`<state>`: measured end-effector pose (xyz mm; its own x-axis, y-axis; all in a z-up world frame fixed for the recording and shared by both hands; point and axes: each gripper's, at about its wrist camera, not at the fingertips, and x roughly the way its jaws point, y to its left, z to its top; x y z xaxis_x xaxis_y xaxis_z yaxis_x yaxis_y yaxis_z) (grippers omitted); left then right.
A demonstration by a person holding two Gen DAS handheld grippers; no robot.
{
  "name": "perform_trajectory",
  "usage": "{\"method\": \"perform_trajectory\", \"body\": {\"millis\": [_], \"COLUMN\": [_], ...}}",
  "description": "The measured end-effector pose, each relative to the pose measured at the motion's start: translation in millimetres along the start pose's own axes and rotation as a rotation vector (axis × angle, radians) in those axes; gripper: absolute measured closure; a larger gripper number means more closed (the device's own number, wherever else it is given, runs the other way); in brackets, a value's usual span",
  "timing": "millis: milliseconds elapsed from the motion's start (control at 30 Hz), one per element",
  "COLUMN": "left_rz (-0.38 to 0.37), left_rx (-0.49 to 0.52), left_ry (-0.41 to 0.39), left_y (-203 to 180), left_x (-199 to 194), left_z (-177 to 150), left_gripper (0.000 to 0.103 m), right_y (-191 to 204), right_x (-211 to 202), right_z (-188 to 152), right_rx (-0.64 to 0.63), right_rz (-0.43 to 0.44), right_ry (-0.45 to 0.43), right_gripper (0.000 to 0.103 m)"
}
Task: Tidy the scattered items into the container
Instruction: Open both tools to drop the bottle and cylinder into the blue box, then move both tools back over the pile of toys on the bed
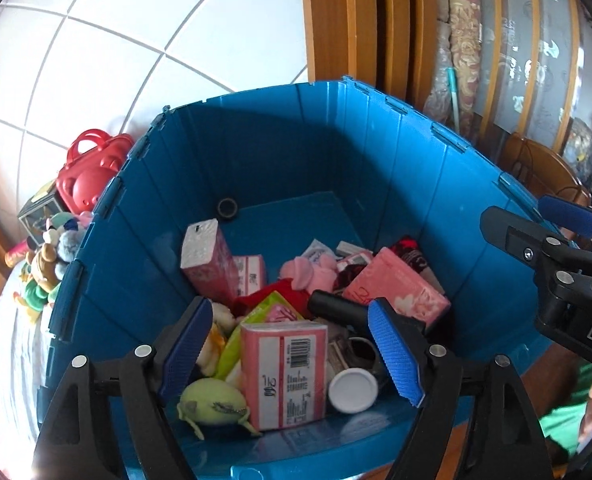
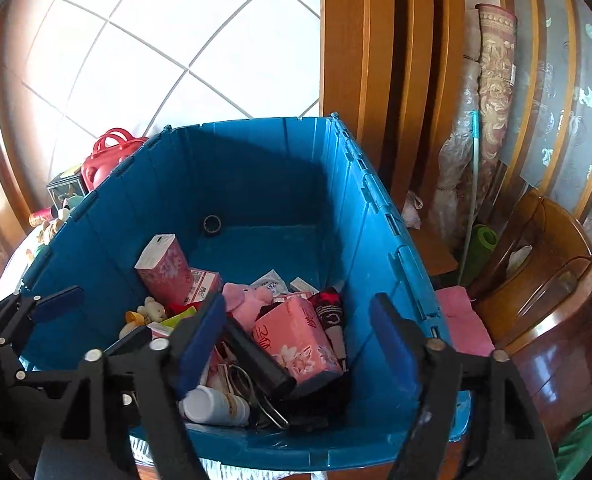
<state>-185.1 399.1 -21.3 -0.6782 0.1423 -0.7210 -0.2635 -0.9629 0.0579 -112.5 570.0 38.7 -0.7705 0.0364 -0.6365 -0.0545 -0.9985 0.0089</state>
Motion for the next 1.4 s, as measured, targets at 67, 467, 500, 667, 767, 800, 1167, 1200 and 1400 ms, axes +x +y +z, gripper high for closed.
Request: {"method": "perform_trajectory", "body": {"millis": [67,467,500,667,767,800,1167,1200,1400], "left_rz": [-0.007,0.021,0.027,0.065,0.077,0.081,0.131,0.142,0.231], "left_rx": [-0.001,-0.039,-0.045,-0.08,-0.109,-0.117,-0.208,-0.218,-0.274], "left_ry": [-0.012,-0.101,-0.105,-0.119,-0.126,-0.127,-0.131,-0.125,-0.029], "left_y": [3,37,43,75,96,103,214,229,337], "left_x": [-5,-45,-47,-58,-63,-64,-75,-75,-61], "left_z": [0,-1,-1,-6,-11,-12,-48,-54,-104], "left_gripper": [0.022,0.019,0.019,0.018,0.018,0.017,0.016,0.016,0.016], "right_y": [-5,0,3,20,33,39,156,172,285], "right_x": [-7,-23,-23,-22,-21,-21,-17,-15,14], "right_z": [0,-7,-7,-5,-3,-3,2,2,-3], "right_rx": [0.017,0.08,0.078,0.079,0.076,0.073,-0.005,-0.012,-0.053], "right_rz": [-0.003,0.025,0.027,0.046,0.055,0.057,0.126,0.139,0.23], "right_ry": [-0.007,-0.032,-0.028,-0.029,-0.033,-0.035,-0.135,-0.143,-0.155], "right_gripper": [0.021,0.0,0.0,0.0,0.0,0.0,0.0,0.0,0.0]}}
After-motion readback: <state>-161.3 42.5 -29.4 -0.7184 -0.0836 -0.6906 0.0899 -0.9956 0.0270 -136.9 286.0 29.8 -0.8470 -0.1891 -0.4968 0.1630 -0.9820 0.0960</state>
